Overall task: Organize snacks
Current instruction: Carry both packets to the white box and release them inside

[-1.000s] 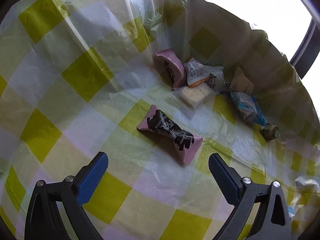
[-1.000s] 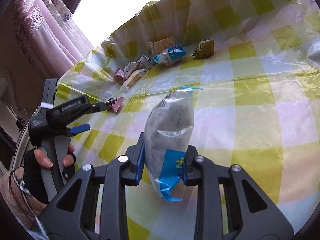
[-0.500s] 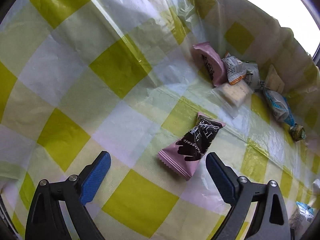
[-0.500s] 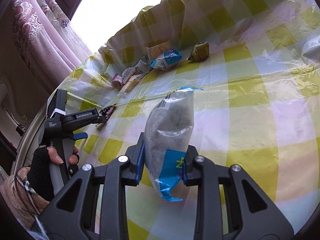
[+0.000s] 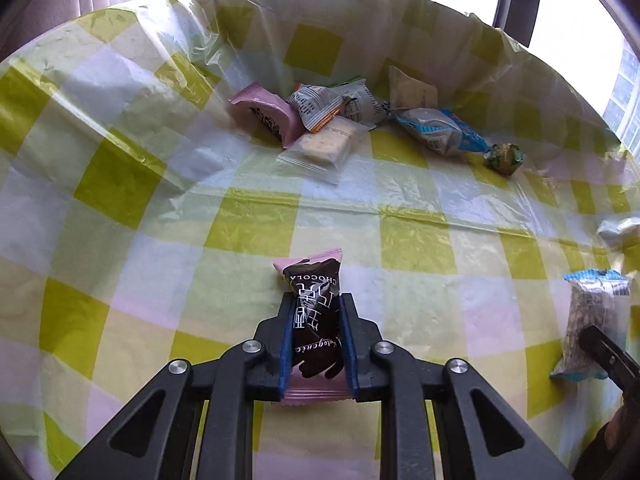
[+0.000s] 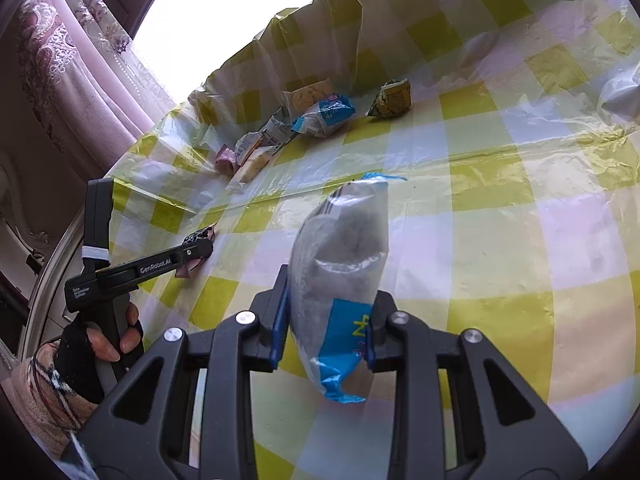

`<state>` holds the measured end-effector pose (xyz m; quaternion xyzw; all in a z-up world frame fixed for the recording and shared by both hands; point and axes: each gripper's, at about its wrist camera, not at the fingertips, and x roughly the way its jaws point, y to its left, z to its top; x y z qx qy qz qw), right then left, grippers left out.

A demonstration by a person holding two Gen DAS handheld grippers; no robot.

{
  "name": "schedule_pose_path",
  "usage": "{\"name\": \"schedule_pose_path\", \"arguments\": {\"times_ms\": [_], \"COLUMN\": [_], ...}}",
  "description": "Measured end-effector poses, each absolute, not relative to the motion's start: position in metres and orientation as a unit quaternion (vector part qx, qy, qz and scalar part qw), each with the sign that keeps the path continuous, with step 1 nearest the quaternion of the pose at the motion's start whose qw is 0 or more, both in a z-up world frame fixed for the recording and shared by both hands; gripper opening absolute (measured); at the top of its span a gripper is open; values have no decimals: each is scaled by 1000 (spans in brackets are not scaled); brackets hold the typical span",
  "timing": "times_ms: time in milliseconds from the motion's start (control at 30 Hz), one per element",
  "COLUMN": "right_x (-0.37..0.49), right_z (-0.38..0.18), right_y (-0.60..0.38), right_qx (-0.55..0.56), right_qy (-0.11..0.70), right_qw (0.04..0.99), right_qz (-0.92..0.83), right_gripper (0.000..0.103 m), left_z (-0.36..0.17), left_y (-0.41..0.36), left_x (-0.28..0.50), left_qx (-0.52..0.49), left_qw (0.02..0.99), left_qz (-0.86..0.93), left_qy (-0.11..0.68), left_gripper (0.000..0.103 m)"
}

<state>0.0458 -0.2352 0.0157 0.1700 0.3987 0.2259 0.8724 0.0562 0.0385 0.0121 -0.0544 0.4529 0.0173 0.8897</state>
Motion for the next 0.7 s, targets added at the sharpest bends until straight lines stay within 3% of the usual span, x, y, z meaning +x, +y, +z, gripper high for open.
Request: {"name": "schedule_pose_path", "arguments": {"times_ms": [167,700], "right_x": [46,46], "right_z": [16,15], "right_y": [-235,-238], "right_qx": [171,178], "right_qy": [398,401], "right_qw": [872,875], "right_qz": [228,204], "right_gripper": [33,33], "left_z": [9,9], "left_y": [32,39], "left_x": [24,32], "left_qx": [-32,-50], "left_qw": [910,909], "left_qz": [18,17], "left_qy": [414,414], "left_gripper": [21,22]}}
